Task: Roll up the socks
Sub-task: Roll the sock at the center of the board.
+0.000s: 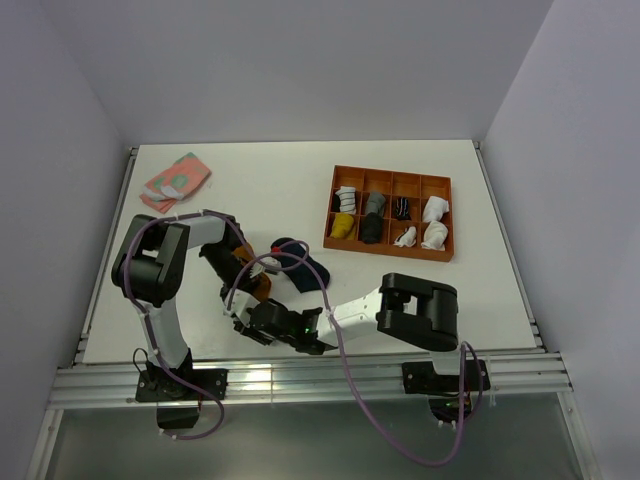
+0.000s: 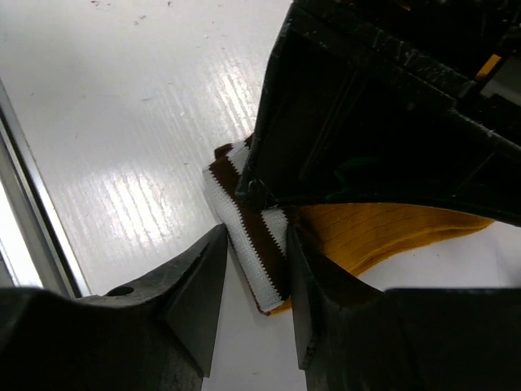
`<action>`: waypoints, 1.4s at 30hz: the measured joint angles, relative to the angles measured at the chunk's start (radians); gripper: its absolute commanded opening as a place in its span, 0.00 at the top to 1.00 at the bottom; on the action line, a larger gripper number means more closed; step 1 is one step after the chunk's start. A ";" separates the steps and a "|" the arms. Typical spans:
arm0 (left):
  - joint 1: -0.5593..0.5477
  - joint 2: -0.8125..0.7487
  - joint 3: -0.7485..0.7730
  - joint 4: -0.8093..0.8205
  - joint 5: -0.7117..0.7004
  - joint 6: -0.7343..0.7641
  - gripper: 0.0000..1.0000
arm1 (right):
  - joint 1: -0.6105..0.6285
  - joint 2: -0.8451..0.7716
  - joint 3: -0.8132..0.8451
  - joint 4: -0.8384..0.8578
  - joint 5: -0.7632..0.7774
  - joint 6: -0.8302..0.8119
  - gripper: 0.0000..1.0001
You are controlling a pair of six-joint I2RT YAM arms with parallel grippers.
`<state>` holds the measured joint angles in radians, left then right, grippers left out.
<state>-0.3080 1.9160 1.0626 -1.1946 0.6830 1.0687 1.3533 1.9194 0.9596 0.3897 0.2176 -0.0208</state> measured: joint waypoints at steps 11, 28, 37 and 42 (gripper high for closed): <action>0.013 0.005 0.006 -0.010 0.011 -0.013 0.62 | 0.002 0.003 -0.004 0.016 0.025 0.048 0.98; 0.229 -0.124 0.084 0.128 0.170 -0.181 0.60 | -0.044 0.003 0.010 0.000 -0.087 0.184 1.00; 0.417 -0.326 0.074 0.346 0.212 -0.387 0.60 | -0.155 0.003 0.100 -0.172 -0.322 0.264 1.00; 0.476 -0.452 -0.009 0.470 0.205 -0.437 0.56 | -0.249 0.036 0.216 -0.318 -0.492 0.326 1.00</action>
<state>0.1680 1.4635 1.0538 -0.7242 0.8879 0.6315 1.1042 1.9556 1.1755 0.0715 -0.2749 0.3050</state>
